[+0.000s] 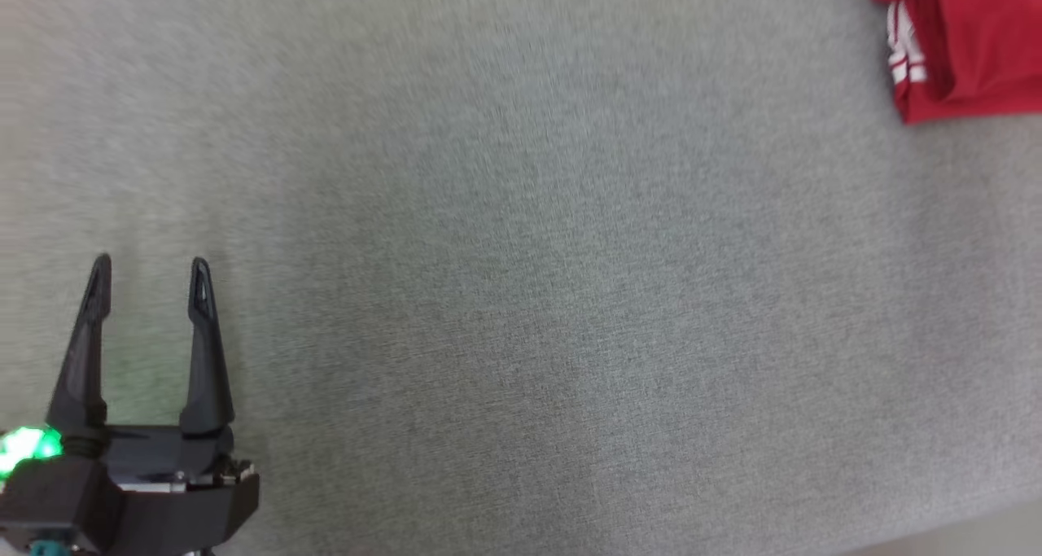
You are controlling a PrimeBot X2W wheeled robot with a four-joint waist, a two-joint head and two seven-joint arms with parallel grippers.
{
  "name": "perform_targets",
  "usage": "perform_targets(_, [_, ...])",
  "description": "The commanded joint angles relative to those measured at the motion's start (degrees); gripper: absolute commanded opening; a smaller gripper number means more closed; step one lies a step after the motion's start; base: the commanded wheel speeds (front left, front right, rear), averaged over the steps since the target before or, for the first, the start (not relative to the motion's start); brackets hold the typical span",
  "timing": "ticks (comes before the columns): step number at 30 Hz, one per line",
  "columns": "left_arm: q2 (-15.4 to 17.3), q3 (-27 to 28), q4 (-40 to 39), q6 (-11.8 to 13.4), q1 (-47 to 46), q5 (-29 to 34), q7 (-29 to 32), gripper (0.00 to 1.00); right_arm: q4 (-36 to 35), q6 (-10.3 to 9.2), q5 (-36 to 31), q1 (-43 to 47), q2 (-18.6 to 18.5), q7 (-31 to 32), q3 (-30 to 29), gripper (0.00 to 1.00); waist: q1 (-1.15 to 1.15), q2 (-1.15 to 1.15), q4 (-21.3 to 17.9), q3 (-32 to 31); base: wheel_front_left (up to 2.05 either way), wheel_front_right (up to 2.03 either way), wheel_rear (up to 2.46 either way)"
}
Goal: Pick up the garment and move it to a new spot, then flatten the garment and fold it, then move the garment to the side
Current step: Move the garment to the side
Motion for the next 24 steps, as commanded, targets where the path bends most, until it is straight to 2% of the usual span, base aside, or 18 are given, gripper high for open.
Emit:
perform_targets(1, [-0.39,0.16,0.28,0.07,0.80,-0.64,-0.18,1.00,-0.57,-0.18,-0.48,2.16,0.46,-0.11,-0.51,1.00,0.00,0.00,2.88,-5.65,0.00,0.00,0.00])
perform_targets(11, [-3.51,0.78,5.54,-0.95,4.16,-2.08,-0.17,1.00,-13.46,-0.18,-5.51,23.29,7.69,-0.11,-10.67,1.00,0.00,0.00,8.07,-15.37,0.00,0.00,0.00])
perform_targets(18, [-4.33,1.42,9.17,-1.42,6.17,-2.51,-0.16,1.00,-20.09,-0.18,-6.60,35.94,12.01,0.14,-15.05,1.00,0.00,0.00,10.47,-20.05,0.00,0.00,0.00])
perform_targets(24, [-4.77,1.53,11.47,-1.77,7.48,-2.21,-0.17,1.00,-25.67,-0.18,-7.77,45.85,15.72,1.13,-17.53,1.00,0.00,0.00,11.06,-23.30,0.00,0.00,0.00])
